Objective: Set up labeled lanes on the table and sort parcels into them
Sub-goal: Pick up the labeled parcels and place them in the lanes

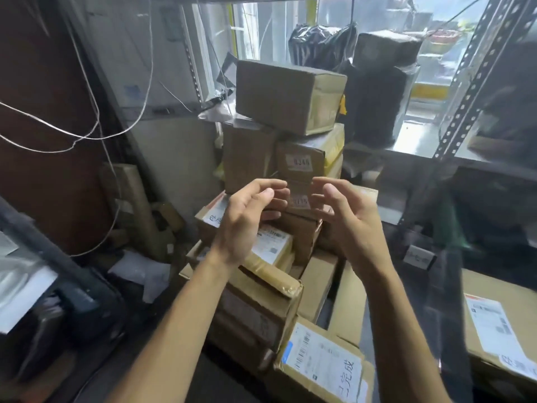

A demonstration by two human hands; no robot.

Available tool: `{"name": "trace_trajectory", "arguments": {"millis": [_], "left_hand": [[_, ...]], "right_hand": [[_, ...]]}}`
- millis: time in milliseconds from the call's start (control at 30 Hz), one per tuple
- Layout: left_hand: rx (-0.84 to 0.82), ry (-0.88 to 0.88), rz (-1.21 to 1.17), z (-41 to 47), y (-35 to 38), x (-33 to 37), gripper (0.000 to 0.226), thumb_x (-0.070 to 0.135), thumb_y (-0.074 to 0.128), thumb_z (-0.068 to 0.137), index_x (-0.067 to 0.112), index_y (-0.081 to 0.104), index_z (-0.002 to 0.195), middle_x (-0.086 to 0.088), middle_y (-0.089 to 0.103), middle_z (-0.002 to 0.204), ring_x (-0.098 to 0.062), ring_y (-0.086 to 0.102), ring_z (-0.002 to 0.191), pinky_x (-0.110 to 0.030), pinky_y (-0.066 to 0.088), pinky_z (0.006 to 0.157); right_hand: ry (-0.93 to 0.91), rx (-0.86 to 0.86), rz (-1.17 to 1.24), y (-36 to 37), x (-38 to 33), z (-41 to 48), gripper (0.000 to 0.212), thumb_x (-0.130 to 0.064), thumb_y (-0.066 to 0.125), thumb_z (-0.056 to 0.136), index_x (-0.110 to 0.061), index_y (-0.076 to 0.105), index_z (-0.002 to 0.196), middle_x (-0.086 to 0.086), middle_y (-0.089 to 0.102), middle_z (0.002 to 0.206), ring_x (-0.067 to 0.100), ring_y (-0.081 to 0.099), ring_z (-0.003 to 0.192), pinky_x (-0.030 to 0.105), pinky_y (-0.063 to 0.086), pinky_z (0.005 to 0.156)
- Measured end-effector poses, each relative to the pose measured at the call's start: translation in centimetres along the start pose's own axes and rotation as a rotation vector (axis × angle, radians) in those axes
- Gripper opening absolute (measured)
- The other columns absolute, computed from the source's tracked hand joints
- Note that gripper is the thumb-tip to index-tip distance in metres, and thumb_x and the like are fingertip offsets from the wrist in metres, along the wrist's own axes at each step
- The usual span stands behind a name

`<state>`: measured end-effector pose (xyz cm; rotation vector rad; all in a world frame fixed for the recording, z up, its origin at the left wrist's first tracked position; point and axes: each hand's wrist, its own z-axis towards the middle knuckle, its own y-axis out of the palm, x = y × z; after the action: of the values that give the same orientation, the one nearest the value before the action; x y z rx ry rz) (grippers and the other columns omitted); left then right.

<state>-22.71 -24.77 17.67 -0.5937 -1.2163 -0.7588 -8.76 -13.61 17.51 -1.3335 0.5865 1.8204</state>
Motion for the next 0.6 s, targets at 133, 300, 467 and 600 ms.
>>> {"name": "trace_trajectory", "arguments": {"millis": [133,300,467,600], "left_hand": [[0.074,0.021,-0.013,5.3,-1.3,1.5,0.029,0.021,0.046,0.092,0.014,0.069,0.106,-0.008,0.073,0.1,-0.016,0.065,0.08,-0.031,0.053,0.068],[0.17,0.079,0.028,11.7,-2.5,2.1,0.026,0.019,0.046,0.09,0.017,0.071,0.098,0.0,0.072,0.085,-0.008,0.057,0.063,-0.02,0.046,0.054],[0.437,0.218,0.012,17.8,-3.8,0.9,0.027,0.007,0.045,0.084,0.019,0.068,0.078,-0.002,0.065,0.069,-0.009,0.056,0.061,-0.022,0.044,0.059],[0.557,0.253,0.064,22.2,-4.7,1.1,0.021,0.015,0.049,0.079,0.025,0.063,0.091,0.006,0.064,0.087,-0.011,0.06,0.078,-0.03,0.047,0.072]], "right_hand": [[0.009,0.045,0.069,0.2,-0.4,4.3,0.026,-0.039,0.054,0.096,-0.028,0.075,0.108,0.001,0.076,0.107,0.025,0.072,0.1,0.054,0.059,0.091],[-0.006,0.129,0.069,0.6,-0.5,9.5,0.02,-0.023,0.055,0.105,-0.029,0.074,0.099,0.001,0.076,0.099,0.007,0.07,0.079,0.027,0.059,0.072],[-0.008,0.217,0.011,1.8,-0.3,13.5,0.021,-0.02,0.053,0.104,-0.027,0.073,0.099,-0.012,0.077,0.091,0.002,0.066,0.07,0.019,0.056,0.068],[0.01,0.453,0.01,2.5,0.4,16.6,0.018,-0.023,0.053,0.105,-0.023,0.071,0.106,-0.006,0.076,0.093,0.003,0.068,0.076,0.021,0.055,0.065]]}}
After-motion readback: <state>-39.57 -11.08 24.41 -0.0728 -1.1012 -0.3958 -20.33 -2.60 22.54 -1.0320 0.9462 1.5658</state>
